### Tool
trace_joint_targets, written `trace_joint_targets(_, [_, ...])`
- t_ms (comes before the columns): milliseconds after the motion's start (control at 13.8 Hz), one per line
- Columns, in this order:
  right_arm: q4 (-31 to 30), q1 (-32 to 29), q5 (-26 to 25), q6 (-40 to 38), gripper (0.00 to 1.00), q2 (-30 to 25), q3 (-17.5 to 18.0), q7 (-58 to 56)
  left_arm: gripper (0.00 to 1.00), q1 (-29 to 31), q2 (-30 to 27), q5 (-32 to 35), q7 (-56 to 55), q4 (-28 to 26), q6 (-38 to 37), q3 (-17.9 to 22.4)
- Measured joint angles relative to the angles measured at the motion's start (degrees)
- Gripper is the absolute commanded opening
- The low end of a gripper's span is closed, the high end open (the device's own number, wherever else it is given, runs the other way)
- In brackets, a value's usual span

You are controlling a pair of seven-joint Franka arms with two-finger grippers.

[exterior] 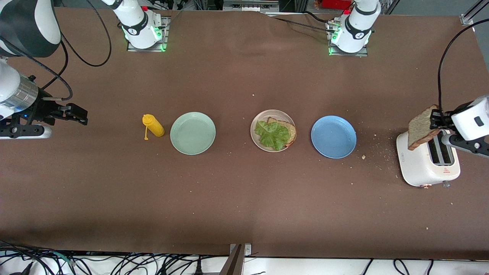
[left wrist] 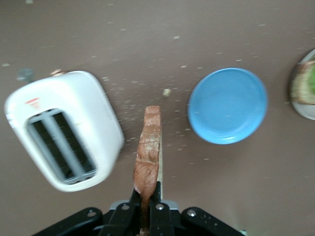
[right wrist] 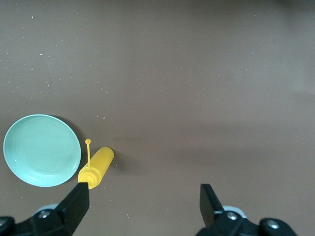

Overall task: Make sandwich in beige plate with both arms
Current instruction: 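Carry the bread slice with the left gripper over the beige plate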

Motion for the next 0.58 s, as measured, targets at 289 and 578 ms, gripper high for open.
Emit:
trace_joint_targets(289, [0.1,0.0,0.0,0.0,1.0,0.6,0.0,0.0,0.0,-4.3,1.8,-9.0,-1.4,-1.5,-1.3,-0.7])
trace_joint_targets(578, [0.3,-0.1,0.0,0.0,1.0,0.6,0.0,0.0,0.0,-8.9,6.2,-24.2,-8.5,-2.5,-1.3,-0.7])
